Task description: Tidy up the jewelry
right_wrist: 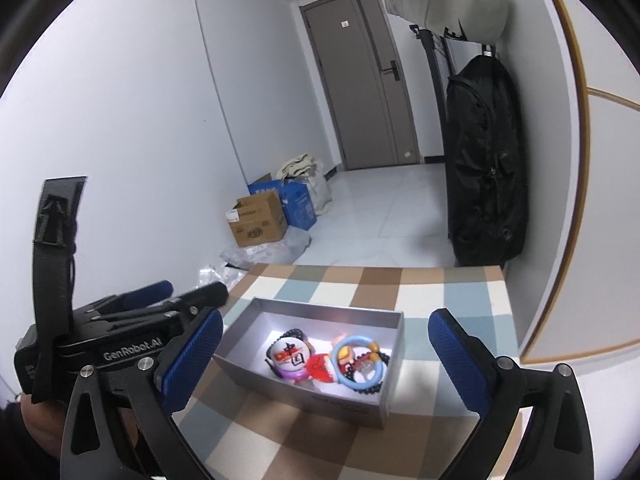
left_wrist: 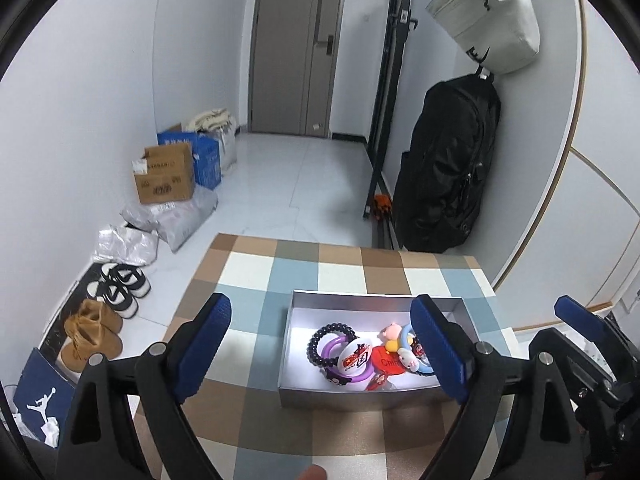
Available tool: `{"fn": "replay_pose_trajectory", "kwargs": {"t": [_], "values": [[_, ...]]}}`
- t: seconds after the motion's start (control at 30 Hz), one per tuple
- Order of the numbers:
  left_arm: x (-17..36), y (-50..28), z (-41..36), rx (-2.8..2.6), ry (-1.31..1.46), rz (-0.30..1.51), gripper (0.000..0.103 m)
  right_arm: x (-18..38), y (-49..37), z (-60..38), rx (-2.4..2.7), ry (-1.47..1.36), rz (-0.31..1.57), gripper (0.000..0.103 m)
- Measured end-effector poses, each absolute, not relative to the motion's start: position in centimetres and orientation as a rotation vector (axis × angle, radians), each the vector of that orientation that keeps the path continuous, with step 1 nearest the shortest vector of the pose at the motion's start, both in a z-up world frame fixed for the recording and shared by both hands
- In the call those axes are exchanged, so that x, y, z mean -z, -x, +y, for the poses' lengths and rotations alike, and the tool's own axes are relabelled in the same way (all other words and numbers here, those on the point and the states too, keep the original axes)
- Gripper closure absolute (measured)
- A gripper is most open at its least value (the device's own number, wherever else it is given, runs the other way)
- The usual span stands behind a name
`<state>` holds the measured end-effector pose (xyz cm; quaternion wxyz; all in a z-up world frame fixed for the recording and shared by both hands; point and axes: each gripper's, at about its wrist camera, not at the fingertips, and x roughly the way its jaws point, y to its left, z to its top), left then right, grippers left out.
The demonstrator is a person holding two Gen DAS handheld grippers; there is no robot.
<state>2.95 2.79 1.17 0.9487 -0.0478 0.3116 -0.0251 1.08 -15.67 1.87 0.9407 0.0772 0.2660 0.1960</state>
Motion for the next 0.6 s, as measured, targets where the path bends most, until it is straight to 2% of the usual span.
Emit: {"fn": "replay_pose_trajectory", "kwargs": {"t": [0.03, 0.1, 0.6], "values": [[-1.2, -2.6, 2.8, 0.040, 0.091, 0.624, 0.006, -1.9, -0.9, -15.8, -0.402, -0.159, 0.540, 0.000], [-1.1, -1.9, 2.8, 0.030, 0.080, 0.603, 0.003, -2.0, -0.4, -15.8, -0.405, -0.152, 0.531, 0.000], [0.2, 0.7, 2.1, -0.031, 0.017, 0.573, 0.002, -0.1, 2.0, -16.5, -0.411, -0.131, 0.532, 0.000]]}}
